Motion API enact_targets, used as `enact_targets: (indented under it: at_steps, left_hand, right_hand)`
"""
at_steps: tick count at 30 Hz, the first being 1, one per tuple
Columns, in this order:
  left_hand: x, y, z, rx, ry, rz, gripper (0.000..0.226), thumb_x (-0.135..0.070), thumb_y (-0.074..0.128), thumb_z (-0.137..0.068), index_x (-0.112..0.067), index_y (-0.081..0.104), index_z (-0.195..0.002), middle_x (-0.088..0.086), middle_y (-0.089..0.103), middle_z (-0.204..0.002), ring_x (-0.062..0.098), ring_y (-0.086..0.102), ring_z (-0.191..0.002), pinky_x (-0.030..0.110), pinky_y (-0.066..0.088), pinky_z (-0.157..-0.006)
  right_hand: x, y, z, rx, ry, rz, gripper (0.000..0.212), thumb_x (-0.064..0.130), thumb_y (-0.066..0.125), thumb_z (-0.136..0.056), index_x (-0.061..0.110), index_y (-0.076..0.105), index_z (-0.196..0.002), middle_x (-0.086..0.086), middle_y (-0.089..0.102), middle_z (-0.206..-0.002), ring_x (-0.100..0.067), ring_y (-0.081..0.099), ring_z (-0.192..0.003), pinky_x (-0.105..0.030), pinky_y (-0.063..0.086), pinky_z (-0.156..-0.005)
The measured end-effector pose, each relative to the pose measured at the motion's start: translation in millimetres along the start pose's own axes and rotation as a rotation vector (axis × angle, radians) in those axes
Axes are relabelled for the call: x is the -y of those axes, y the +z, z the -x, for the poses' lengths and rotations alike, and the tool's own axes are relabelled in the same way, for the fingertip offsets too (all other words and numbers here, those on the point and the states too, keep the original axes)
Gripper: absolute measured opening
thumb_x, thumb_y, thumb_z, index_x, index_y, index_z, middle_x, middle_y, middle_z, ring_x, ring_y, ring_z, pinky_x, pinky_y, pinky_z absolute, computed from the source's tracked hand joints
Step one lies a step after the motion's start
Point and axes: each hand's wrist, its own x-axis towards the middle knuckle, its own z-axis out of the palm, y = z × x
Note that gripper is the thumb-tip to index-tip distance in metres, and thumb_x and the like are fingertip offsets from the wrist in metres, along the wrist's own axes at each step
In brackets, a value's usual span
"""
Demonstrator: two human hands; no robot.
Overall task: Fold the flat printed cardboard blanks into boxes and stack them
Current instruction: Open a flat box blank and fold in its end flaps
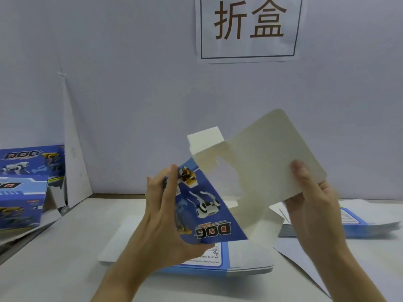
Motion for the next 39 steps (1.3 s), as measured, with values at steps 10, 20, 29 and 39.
enact_targets:
  at_steps: [10,20,29,39]
  left_hand:
    - [4,-8,7,0.081,-0.012,0.015,0.11,-0.074,0.062,-0.066,-0.026,0.004,-0.147,-0.009,0.017,-0.143,0.019,0.03,-0.138,0.066,0.047,-0.087]
    - [8,-5,7,0.022,0.196,-0.142,0.138,-0.052,0.086,-0.05,-0.024,-0.002,-0.152,0.015,0.02,-0.143,0.006,0.015,-0.144,0.056,0.041,-0.101]
    - [0,-11,5,0.052,0.2,-0.057,0.144,-0.046,0.088,-0.042,-0.028,-0.004,-0.152,0.013,0.028,-0.135,-0.002,0.017,-0.141,0.004,0.022,-0.106]
    - [10,-20,6,0.127,0.091,0.021,0.114,-0.057,0.08,-0.061,-0.021,0.018,-0.15,0.008,0.027,-0.147,0.032,0.042,-0.128,0.043,0.057,-0.084]
  right_hand:
    - [-21,-6,-6,-0.082,0.707,-0.178,0.048,0.024,0.07,-0.07,0.012,0.064,-0.117,-0.013,0.073,-0.103,-0.032,0.069,-0.092,-0.05,0.054,-0.084]
    - [-20,-9,-2,0.092,0.966,-0.092,0.037,0.014,0.08,-0.058,0.005,0.074,-0.093,-0.017,0.074,-0.087,-0.033,0.071,-0.067,-0.043,0.057,-0.056]
    - [-20,4,6,0.277,1.147,-0.129,0.015,0.002,0.081,-0.053,0.003,0.067,-0.057,-0.01,0.067,-0.069,-0.027,0.066,-0.072,-0.033,0.057,-0.059]
    - [-12,-15,-7,-0.097,0.215,0.174,0.033,0.022,0.069,-0.077,0.015,0.067,-0.109,-0.005,0.074,-0.096,-0.011,0.07,-0.075,-0.025,0.056,-0.059]
